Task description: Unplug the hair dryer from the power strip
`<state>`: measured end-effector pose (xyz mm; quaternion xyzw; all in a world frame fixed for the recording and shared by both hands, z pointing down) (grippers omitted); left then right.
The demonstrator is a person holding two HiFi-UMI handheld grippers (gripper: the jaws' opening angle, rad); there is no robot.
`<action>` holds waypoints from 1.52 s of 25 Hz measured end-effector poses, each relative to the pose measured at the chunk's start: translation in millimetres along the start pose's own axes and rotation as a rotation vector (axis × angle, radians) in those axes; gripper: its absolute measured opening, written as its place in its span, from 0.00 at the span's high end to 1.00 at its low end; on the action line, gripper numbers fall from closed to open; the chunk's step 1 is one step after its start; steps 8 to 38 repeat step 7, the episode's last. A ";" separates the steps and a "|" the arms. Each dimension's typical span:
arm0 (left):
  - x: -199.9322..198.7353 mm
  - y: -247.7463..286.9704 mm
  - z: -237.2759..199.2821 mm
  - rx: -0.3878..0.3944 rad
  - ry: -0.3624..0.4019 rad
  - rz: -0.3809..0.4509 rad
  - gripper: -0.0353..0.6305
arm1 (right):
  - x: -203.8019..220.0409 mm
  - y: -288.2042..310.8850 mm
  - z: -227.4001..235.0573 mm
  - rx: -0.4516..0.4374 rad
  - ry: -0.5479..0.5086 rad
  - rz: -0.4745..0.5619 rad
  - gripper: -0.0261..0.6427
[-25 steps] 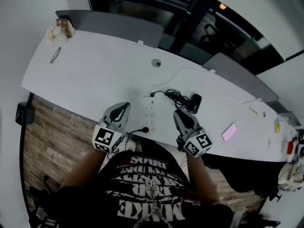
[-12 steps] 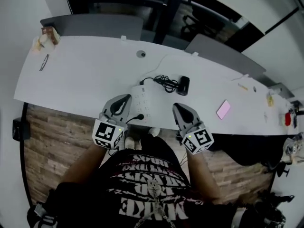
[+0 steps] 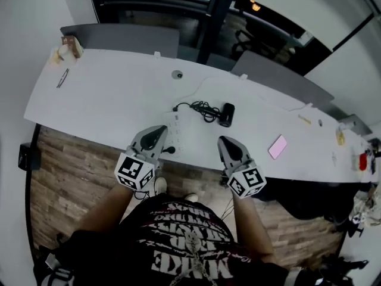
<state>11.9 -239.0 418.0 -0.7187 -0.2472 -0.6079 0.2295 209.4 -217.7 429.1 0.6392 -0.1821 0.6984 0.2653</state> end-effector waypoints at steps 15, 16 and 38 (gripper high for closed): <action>-1.8 28.5 32.1 -0.004 0.090 -0.024 0.92 | -3.8 -15.8 34.9 -0.050 -0.002 0.026 0.91; -1.8 28.5 32.1 -0.004 0.090 -0.024 0.92 | -3.8 -15.8 34.9 -0.050 -0.002 0.026 0.91; -1.8 28.5 32.1 -0.004 0.090 -0.024 0.92 | -3.8 -15.8 34.9 -0.050 -0.002 0.026 0.91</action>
Point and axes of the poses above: the fingertips, and each gripper's own axes: y forward along the fingers, z to its right, x out of its underside, the point moved 2 cm from there along -y, backward along the fingers, and after that the axes turned 5 degrees about z, right-handed, at the moved point
